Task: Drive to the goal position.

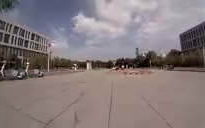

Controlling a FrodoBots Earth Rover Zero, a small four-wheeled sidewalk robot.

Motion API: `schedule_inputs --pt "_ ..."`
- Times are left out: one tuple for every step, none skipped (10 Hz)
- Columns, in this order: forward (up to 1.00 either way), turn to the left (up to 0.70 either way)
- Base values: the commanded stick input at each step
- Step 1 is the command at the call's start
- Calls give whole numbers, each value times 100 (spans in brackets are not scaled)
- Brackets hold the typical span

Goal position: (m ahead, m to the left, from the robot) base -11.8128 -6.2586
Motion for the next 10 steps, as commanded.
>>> schedule_inputs --pt "-6 -56" --pt "-5 -70" --pt "-5 -70" --pt "-4 -70" --pt "1 -67" --pt "16 -23" --pt "0 0" --pt "0 0" --pt "27 -2" --pt "30 -35"
